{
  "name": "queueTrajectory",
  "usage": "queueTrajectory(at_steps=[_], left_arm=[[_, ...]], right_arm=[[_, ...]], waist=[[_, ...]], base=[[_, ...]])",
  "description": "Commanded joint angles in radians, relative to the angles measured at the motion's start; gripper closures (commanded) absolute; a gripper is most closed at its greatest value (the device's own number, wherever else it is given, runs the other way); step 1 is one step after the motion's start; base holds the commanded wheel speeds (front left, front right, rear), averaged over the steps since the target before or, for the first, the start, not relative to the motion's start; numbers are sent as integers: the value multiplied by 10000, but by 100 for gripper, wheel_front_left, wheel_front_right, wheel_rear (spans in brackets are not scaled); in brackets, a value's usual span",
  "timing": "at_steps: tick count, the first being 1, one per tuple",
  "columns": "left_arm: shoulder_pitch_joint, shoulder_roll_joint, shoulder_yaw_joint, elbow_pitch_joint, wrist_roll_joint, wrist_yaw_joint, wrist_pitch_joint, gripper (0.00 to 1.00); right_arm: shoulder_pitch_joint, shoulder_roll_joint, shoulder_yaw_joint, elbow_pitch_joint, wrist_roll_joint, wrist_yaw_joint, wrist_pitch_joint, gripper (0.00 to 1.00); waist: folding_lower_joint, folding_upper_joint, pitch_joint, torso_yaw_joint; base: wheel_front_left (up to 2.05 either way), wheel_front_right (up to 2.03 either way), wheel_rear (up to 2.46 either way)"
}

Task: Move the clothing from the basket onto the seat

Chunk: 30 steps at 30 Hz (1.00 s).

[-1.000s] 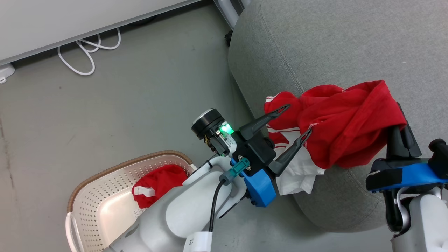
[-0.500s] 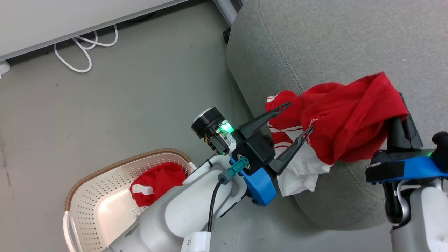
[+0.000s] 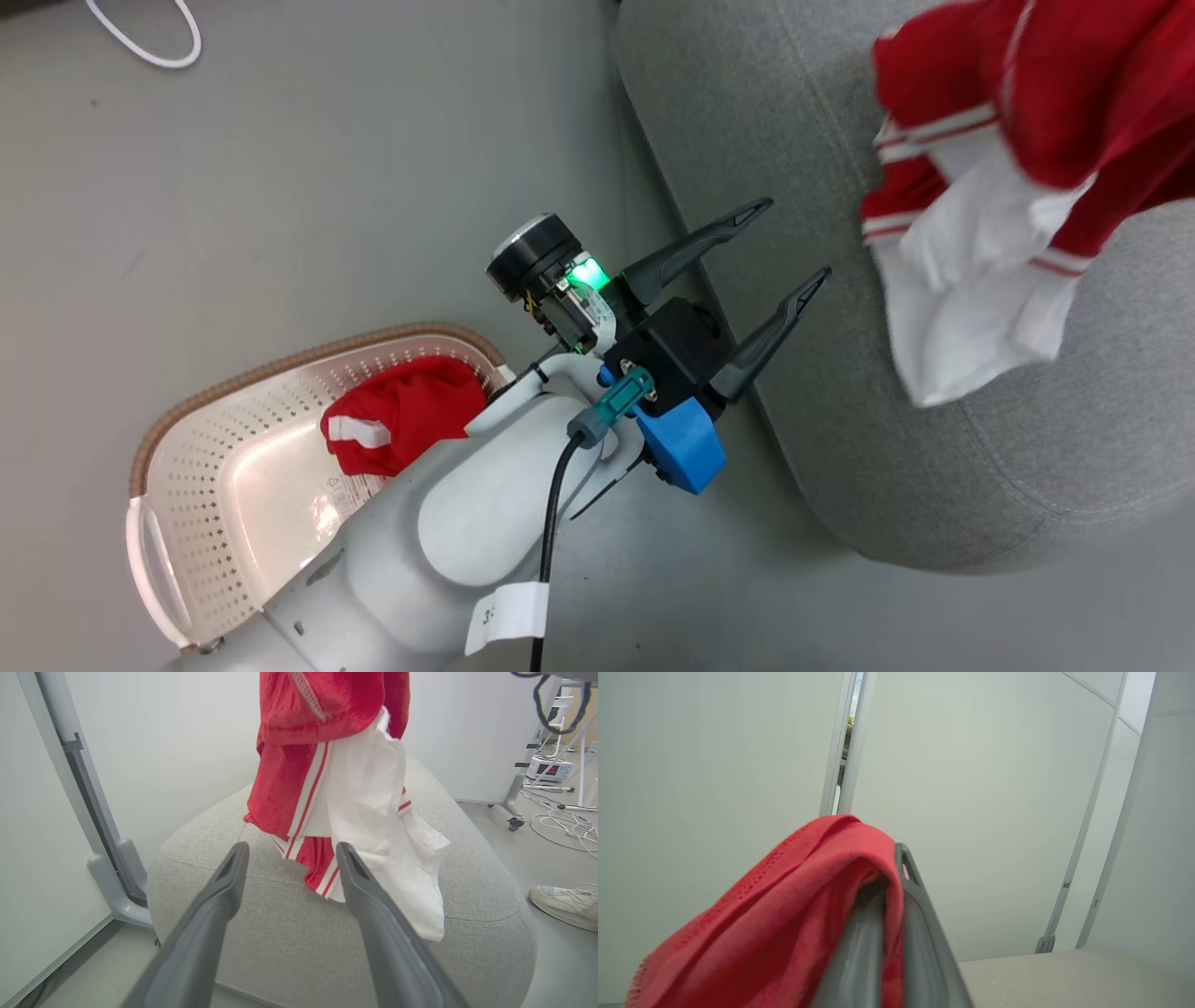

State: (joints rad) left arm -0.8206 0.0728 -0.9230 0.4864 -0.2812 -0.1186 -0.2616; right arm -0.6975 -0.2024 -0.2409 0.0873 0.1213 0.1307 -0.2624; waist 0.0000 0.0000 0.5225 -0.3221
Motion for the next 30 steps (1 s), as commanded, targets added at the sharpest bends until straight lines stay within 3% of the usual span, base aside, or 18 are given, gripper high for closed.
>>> queueTrajectory(at_steps=[1,7,11,15,19,30], left_arm=[[-242,101,-12,6,70,-17,-50,0],[-868,333,-46,5,283,-43,-23,0],[-1206,472,-23,-106,397,-7,3,0],[-1405,577,-20,-213,448,67,26,0],[-1487,657,-73,-285,485,88,50,0],[-1582,723,-274,-420,465,74,112,0]], right_arm=[[-423,-254,-205,-98,85,1,-40,100],[-2116,-1574,-1767,-390,229,1,-38,100],[-2883,-2515,-2691,132,421,1,-38,100],[-3265,-3050,-3233,1080,401,1,-38,100],[-3019,-3003,-3326,2197,160,1,-38,100],[-2028,-2106,-3379,4070,-427,1,-37,100]], waist=[[0,0,727,132],[0,0,1926,304],[0,0,2511,363],[0,0,2887,348],[0,0,3115,324],[0,0,3405,469]], base=[[0,0,0],[0,0,0],[0,0,0],[0,0,0],[0,0,0],[0,0,0]])
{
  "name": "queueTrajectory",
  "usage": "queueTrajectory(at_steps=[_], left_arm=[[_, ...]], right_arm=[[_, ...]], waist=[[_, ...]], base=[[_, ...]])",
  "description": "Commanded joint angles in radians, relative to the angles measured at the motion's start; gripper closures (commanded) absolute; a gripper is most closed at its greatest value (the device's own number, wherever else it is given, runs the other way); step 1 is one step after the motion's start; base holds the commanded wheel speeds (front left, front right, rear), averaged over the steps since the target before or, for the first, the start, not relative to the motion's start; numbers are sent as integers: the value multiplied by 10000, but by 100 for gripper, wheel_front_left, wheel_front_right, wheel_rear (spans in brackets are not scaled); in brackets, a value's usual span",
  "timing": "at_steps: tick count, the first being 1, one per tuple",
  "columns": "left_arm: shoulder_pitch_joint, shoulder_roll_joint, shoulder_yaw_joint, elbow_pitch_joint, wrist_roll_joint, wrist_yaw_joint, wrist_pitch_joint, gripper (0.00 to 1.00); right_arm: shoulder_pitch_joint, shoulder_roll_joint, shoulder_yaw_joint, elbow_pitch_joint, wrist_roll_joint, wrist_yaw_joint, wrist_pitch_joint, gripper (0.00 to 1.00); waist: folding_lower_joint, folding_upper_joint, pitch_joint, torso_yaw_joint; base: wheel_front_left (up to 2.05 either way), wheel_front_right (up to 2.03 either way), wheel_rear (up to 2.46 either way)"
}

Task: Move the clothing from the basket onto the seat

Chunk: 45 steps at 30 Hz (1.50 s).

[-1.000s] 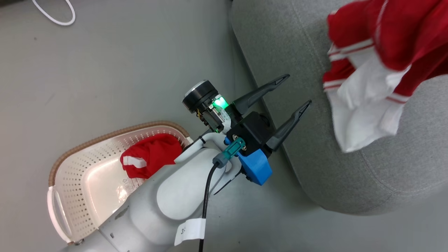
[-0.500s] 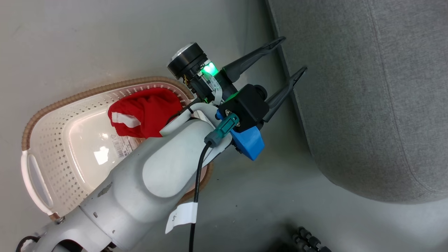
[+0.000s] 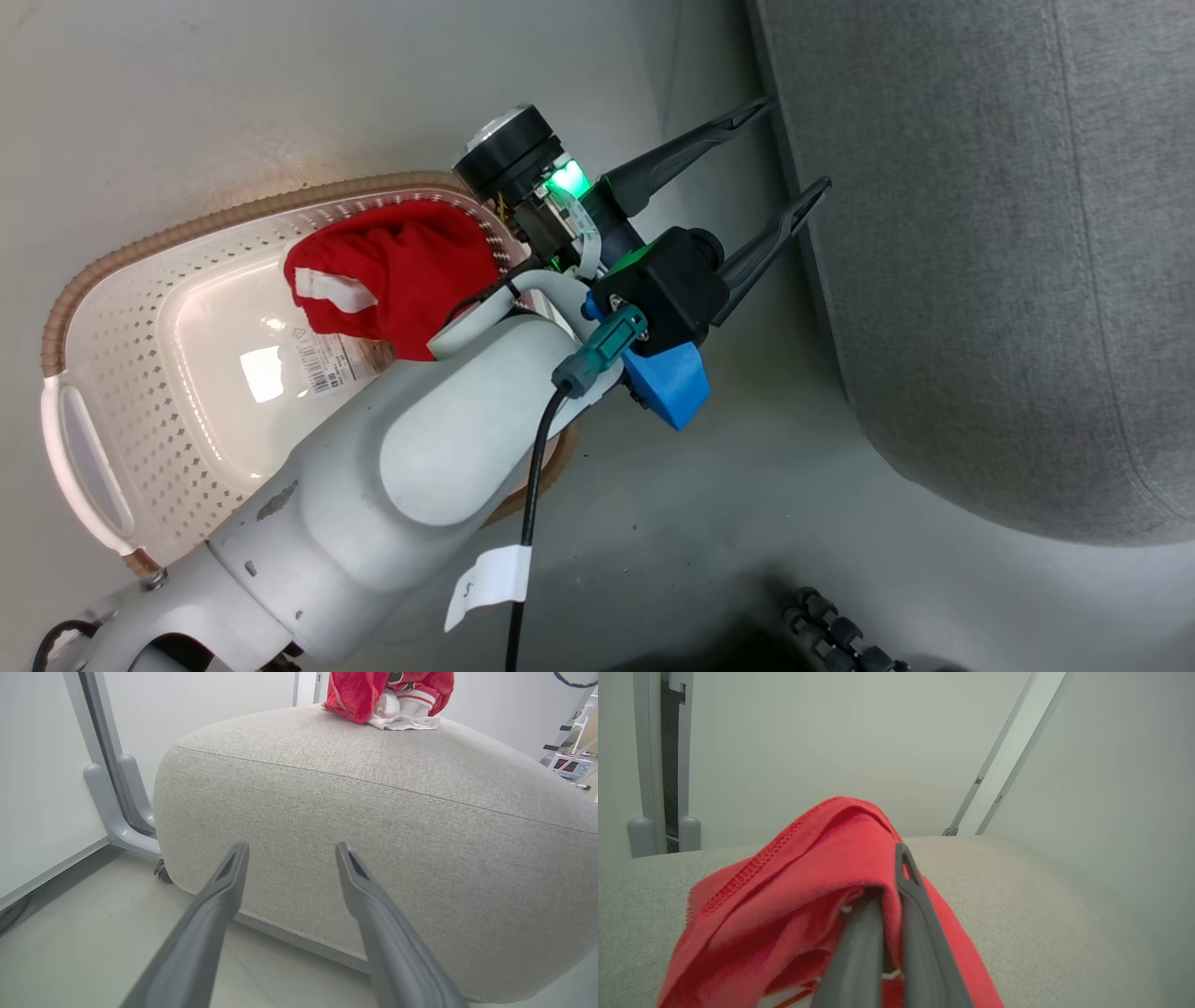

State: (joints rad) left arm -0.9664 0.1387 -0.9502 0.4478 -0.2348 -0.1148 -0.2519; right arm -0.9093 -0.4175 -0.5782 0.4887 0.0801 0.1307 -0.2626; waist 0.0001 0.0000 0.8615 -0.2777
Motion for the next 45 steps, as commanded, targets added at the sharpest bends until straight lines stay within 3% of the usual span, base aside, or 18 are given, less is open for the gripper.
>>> queueTrajectory(at_steps=[1,6,11,12,13,14,22,32,38,45], left_arm=[[-154,58,-15,-46,-1,35,14,0],[-228,93,-69,-65,-12,64,0,0],[-175,75,-120,-31,-59,99,-31,0],[-154,66,-131,-12,-71,107,-40,0],[-139,48,-140,-9,-85,109,-39,0],[-131,37,-140,-1,-97,111,-52,0],[179,-114,-64,108,-248,169,-130,0],[1513,-286,709,-294,-532,390,-144,0],[2584,-238,1725,-689,-621,615,-145,0],[3736,-129,3430,-1274,-472,930,-146,0]], right_arm=[[151,69,-36,294,-1,1,-33,100],[369,326,-30,1197,-114,1,-35,100],[540,611,-212,1219,-70,1,-35,100],[583,647,-264,1111,-32,1,-35,85],[674,677,-278,1009,-20,1,-35,51],[792,718,-294,870,-2,1,-35,0],[2186,960,-163,-292,177,1,-35,0],[4640,1427,565,-1811,-207,1,-36,0],[5513,1784,1152,-2737,-214,1,-36,0],[5907,1997,2536,-3561,-133,1,-35,0]], waist=[[-1,0,37,56],[-1,0,79,174],[-1,0,29,204],[-1,0,-18,196],[-1,0,-69,192],[-1,0,-127,187],[-1,0,-1001,206],[-1,0,-3020,520],[-1,0,-4176,888],[-1,0,-5202,1502]], base=[[0,0,0],[0,0,0],[0,0,0],[0,0,0],[0,0,0],[0,0,0],[0,0,0],[0,0,0],[0,0,0],[0,0,0]])
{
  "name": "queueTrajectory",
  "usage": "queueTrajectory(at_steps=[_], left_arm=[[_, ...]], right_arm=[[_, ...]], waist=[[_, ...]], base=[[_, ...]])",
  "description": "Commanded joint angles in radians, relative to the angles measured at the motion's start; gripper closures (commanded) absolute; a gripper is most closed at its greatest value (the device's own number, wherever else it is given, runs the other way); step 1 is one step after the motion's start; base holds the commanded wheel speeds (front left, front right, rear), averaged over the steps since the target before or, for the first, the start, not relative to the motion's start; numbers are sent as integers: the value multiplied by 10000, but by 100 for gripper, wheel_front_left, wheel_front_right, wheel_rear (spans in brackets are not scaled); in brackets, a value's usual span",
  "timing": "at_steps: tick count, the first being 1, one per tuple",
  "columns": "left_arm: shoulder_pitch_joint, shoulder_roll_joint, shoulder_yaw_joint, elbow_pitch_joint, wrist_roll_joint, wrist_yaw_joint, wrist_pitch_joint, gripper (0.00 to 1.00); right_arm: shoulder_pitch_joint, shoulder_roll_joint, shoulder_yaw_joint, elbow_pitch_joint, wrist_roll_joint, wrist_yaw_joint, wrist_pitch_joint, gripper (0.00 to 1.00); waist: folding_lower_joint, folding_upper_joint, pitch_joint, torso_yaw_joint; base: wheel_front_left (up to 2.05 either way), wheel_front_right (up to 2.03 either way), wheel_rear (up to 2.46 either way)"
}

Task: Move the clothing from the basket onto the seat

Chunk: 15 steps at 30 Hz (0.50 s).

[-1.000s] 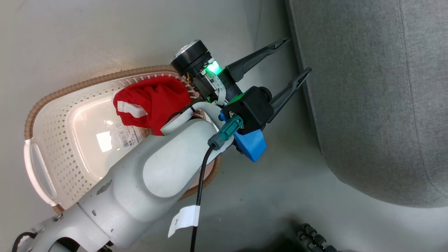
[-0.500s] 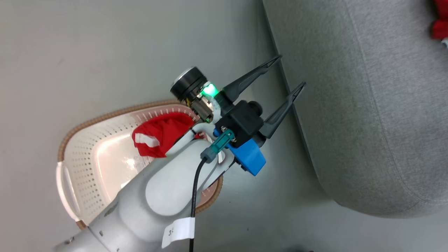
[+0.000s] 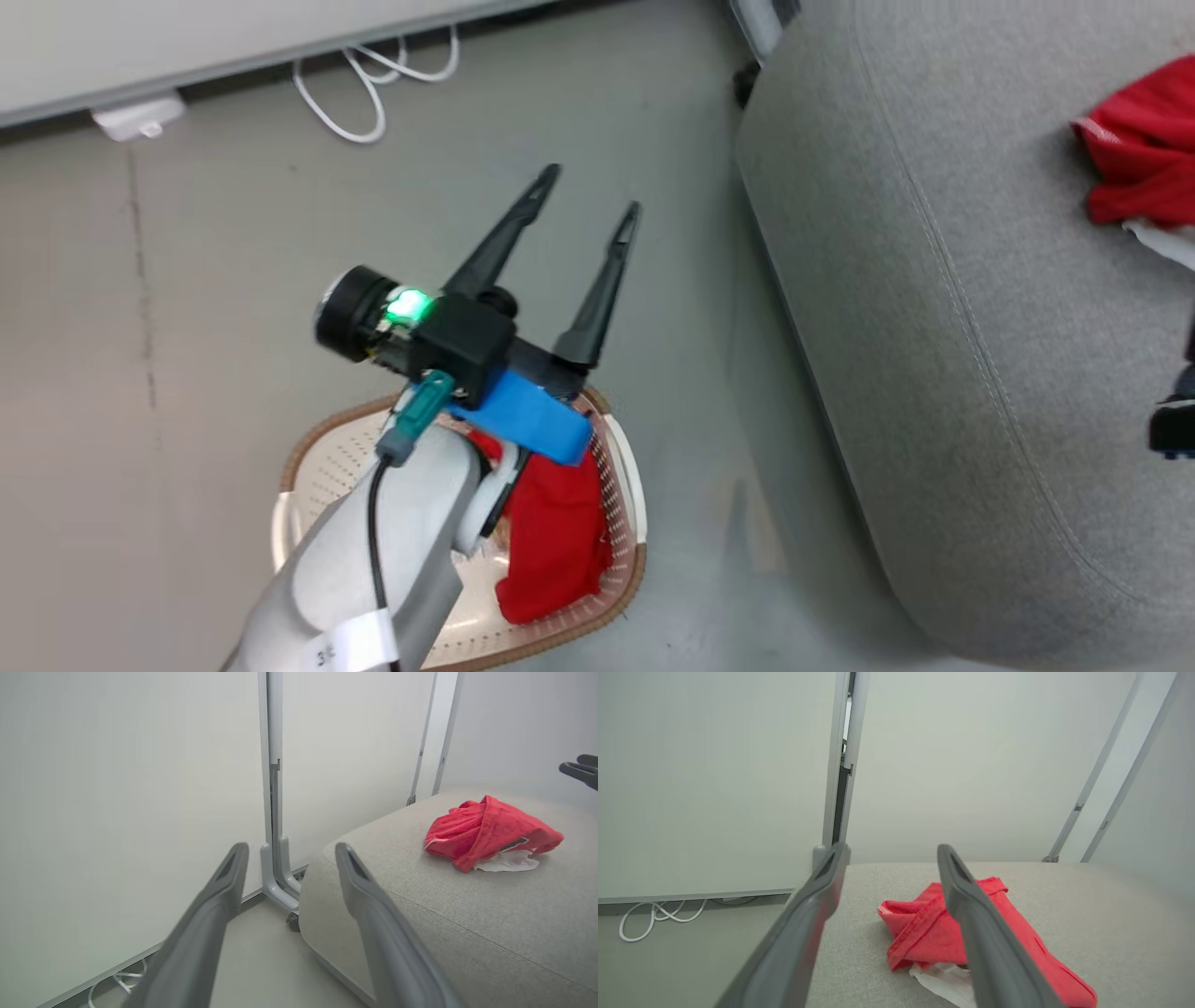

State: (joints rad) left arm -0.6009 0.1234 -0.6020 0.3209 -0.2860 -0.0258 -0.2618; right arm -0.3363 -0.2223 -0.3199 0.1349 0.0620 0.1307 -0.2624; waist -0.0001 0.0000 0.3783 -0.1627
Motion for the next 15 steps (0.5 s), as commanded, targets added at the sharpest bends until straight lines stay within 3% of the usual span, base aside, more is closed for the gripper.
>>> queueTrajectory(at_steps=[1,8,15], left_arm=[[241,33,199,-62,73,73,-46,0],[1286,-32,1946,-526,366,193,-47,0],[2141,-220,3193,-700,728,35,-39,0]], right_arm=[[214,68,170,-108,35,1,-38,0],[40,445,1381,-310,131,1,-37,0],[-37,779,2207,-93,215,1,-38,0]], waist=[[1,0,-525,472],[1,0,-1339,1112],[1,0,-1932,1728]], base=[[0,0,0],[0,0,0],[0,0,0]])
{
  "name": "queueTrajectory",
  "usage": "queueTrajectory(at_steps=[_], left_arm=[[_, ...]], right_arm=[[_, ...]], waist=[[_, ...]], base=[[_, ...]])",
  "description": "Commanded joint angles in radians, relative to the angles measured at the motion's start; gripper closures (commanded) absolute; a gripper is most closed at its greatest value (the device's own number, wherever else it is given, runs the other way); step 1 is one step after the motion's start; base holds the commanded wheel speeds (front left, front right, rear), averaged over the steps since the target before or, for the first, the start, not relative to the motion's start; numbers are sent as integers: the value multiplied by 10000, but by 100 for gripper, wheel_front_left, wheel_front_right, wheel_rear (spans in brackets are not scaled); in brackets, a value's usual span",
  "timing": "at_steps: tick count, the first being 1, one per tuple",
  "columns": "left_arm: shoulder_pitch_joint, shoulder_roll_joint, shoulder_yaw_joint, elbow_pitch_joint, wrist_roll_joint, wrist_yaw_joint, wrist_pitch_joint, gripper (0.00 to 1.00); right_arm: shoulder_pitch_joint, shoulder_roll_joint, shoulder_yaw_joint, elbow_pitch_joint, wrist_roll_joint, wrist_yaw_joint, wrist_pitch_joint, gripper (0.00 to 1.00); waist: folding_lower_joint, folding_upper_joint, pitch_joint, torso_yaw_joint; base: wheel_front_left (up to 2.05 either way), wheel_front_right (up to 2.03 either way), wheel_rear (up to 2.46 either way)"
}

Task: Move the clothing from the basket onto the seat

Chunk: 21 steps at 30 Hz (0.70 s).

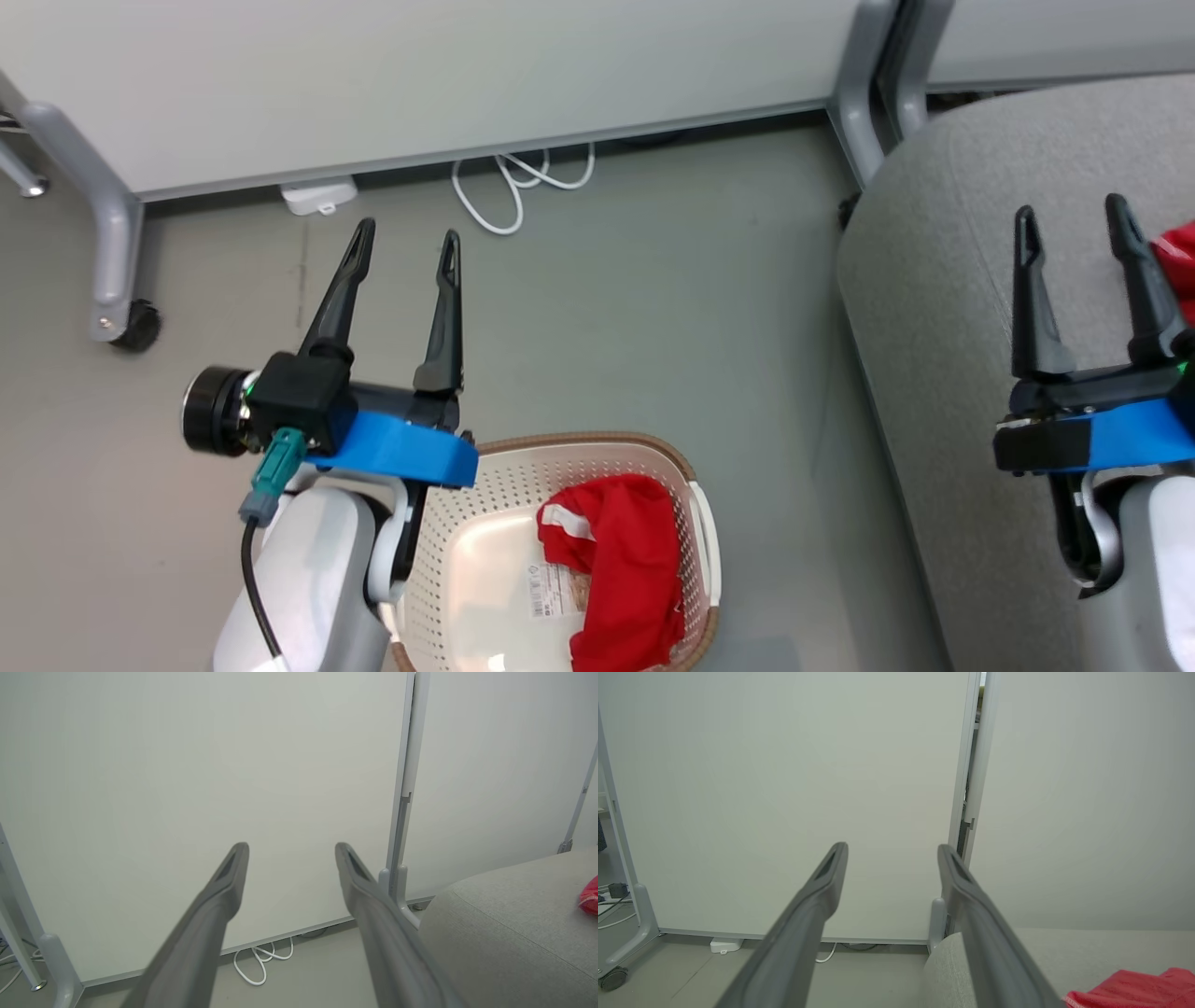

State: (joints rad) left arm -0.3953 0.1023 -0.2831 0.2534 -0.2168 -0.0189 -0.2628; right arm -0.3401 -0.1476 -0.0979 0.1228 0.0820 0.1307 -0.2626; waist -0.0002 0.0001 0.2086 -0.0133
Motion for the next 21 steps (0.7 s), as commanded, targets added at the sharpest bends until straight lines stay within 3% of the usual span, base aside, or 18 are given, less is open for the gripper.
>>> queueTrajectory(at_steps=[1,10,21], left_arm=[[214,-29,121,-22,91,-77,-28,0],[1559,-285,1326,-169,431,-261,-28,0],[2604,-474,1799,-236,739,-601,-28,0]], right_arm=[[46,67,74,69,40,1,-35,0],[824,484,506,419,169,1,-35,0],[2108,842,328,614,372,1,-35,0]], waist=[[2,-1,-316,311],[2,-1,-1063,626],[2,-1,-1683,682]], base=[[0,0,0],[0,0,0],[0,0,0]])
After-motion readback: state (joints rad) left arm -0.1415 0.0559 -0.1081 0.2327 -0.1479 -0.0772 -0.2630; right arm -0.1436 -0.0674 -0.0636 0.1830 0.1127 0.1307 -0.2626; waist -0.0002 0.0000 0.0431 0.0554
